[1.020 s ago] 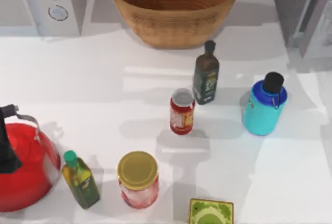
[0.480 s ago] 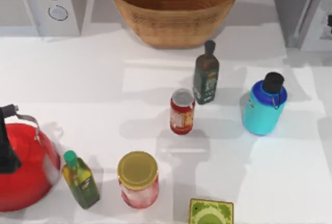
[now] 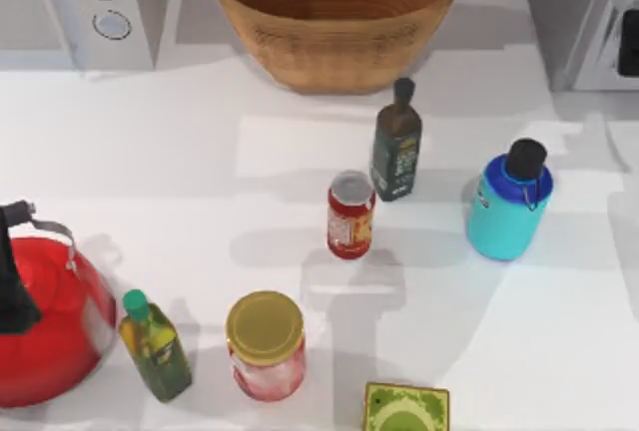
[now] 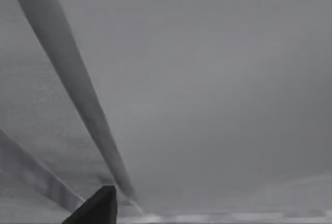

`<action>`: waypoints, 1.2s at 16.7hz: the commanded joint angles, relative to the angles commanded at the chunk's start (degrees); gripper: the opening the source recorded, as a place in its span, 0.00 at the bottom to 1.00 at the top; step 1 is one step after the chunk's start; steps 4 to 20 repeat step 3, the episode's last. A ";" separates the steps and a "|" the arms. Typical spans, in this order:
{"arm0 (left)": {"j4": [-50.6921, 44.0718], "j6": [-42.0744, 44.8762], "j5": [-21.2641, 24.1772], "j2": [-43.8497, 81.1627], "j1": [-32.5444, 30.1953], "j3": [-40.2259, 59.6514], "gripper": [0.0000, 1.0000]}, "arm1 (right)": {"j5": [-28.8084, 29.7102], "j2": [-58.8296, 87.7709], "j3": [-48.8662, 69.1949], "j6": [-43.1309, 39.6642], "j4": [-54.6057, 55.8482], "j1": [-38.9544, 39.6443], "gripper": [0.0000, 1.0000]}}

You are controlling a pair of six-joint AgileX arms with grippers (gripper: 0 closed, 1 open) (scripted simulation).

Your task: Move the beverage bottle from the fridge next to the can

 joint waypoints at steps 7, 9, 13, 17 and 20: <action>0.00 0.00 0.00 0.00 0.00 0.00 1.00 | 0.06 1.48 1.82 0.01 -0.41 0.00 1.00; 0.00 0.00 0.00 0.00 0.00 0.00 1.00 | 0.06 1.48 1.82 0.01 -0.41 0.00 1.00; 0.00 0.00 0.00 0.00 0.00 0.00 1.00 | 0.06 1.48 1.82 0.01 -0.41 0.00 1.00; 0.00 0.00 0.00 0.00 0.00 0.00 1.00 | 0.06 1.48 1.82 0.01 -0.41 0.00 1.00; 0.00 0.00 0.00 0.00 0.00 0.00 1.00 | 0.06 1.48 1.82 0.01 -0.41 0.00 1.00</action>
